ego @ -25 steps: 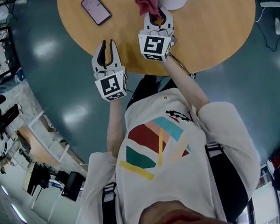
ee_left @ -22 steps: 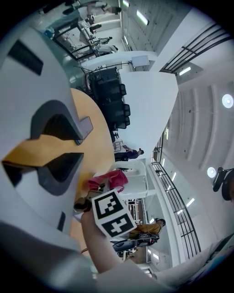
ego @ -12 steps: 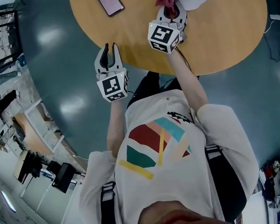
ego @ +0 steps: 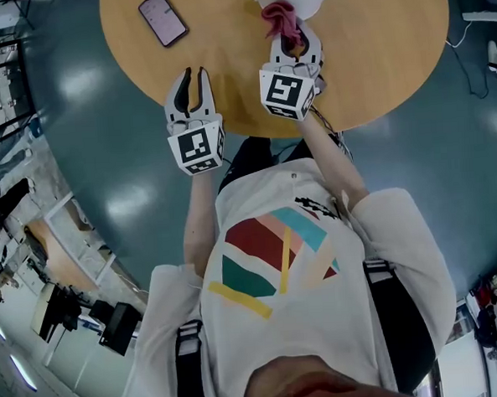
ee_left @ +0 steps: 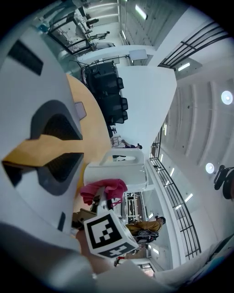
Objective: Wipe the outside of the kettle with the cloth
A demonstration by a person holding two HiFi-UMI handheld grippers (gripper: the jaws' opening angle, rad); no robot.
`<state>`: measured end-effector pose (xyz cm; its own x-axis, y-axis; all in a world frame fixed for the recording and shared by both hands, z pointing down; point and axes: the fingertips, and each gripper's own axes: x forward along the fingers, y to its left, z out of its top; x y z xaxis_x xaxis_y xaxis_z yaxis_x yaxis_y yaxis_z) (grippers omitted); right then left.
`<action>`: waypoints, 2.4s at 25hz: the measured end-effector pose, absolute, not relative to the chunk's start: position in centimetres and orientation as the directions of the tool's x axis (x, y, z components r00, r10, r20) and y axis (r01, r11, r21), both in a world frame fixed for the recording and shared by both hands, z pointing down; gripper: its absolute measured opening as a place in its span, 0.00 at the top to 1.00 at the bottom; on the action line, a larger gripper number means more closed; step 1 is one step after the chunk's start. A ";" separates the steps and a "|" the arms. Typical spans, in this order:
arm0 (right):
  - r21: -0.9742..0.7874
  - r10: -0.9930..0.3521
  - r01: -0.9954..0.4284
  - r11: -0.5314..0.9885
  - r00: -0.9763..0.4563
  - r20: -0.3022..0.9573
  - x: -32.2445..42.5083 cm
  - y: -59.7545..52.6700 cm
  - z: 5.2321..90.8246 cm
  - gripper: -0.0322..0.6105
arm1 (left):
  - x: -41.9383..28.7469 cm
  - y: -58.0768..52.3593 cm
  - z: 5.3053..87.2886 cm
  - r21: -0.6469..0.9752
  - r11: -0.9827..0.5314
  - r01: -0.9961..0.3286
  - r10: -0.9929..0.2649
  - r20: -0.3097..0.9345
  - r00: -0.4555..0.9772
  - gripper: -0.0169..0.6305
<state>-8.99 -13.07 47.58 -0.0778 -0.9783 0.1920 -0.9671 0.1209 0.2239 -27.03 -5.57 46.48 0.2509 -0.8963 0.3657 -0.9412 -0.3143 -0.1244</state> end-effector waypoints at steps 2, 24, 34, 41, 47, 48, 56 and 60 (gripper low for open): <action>0.223 -0.976 -0.964 0.148 -0.106 0.192 -7.8 -12.8 47.6 0.89 | -25.5 -6.2 46.4 -0.114 -0.310 -0.944 -0.900 0.356 0.253 0.77; 0.212 -0.955 -0.941 0.264 -0.224 0.197 4.5 -21.0 48.7 0.89 | -15.4 -8.8 47.7 -0.097 -0.177 -0.979 -0.941 0.308 0.139 0.77; 0.076 -0.894 -0.907 0.415 -0.391 0.217 6.5 -8.3 43.6 0.89 | -11.4 -8.1 42.8 0.009 -0.287 -0.958 -0.944 0.170 0.284 0.77; -0.001 -0.877 -0.892 0.452 -0.445 0.180 10.2 -3.8 40.4 0.89 | -7.1 -5.8 36.4 -0.001 -0.366 -0.931 -0.931 0.024 0.365 0.77; 0.045 -0.871 -0.872 0.487 -0.482 0.094 8.6 -4.2 36.8 0.89 | -10.1 -4.6 34.4 -0.024 -0.294 -0.956 -0.956 -0.015 0.294 0.77; 0.042 -0.867 -0.868 0.495 -0.490 0.091 8.6 -4.1 36.7 0.89 | -10.1 -4.2 34.6 -0.021 -0.282 -0.959 -0.959 -0.004 0.283 0.77; 0.077 -0.809 -0.807 0.585 -0.573 0.133 9.0 -3.6 38.1 0.89 | -7.3 -1.6 36.2 -0.031 -0.256 -0.966 -0.966 0.051 0.254 0.77; 0.075 -0.762 -0.760 0.645 -0.634 0.133 6.5 -3.1 38.2 0.89 | -7.8 -0.8 36.7 -0.026 -0.244 -0.969 -0.968 0.063 0.242 0.77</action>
<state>6.48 -3.12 38.16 -0.6338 -0.7620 0.1327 -0.7603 0.6453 0.0745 -7.83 -0.79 36.73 0.2419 -0.9682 0.0634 -0.9694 -0.2440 -0.0262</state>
